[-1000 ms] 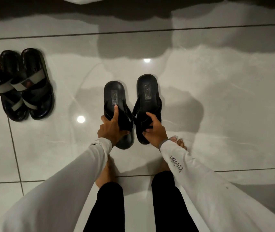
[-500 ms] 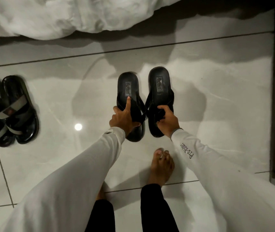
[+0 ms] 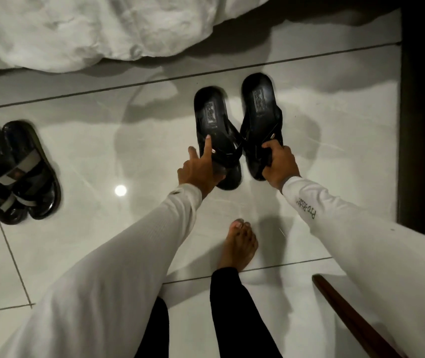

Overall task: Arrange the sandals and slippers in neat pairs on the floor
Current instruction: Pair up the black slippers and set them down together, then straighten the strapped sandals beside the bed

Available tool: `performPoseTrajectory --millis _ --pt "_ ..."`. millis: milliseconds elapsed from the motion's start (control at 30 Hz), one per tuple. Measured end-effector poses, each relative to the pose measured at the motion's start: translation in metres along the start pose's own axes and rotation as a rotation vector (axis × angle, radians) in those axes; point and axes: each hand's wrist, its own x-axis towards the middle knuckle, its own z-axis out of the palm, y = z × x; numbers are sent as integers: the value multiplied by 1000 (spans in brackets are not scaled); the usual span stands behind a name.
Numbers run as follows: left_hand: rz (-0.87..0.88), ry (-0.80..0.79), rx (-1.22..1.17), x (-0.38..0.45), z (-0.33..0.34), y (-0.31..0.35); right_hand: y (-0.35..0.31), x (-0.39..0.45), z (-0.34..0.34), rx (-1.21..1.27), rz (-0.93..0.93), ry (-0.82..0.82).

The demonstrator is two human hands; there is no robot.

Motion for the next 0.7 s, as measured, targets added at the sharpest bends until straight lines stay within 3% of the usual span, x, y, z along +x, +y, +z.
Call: performPoseTrajectory --millis 167,467,600,700 --pt "-34 -9 158 -74 -5 -71 -33 -62 13 -347 -162 -9" --pt "-107 1 219 -139 -37 -239 -165 -119 120 -510 -305 -19" --pt "-153 85 174 -150 -78 -322 -233 -132 193 -516 -346 -63" --pt "-143 238 176 -151 -112 -391 -287 -133 250 -498 -341 -110"
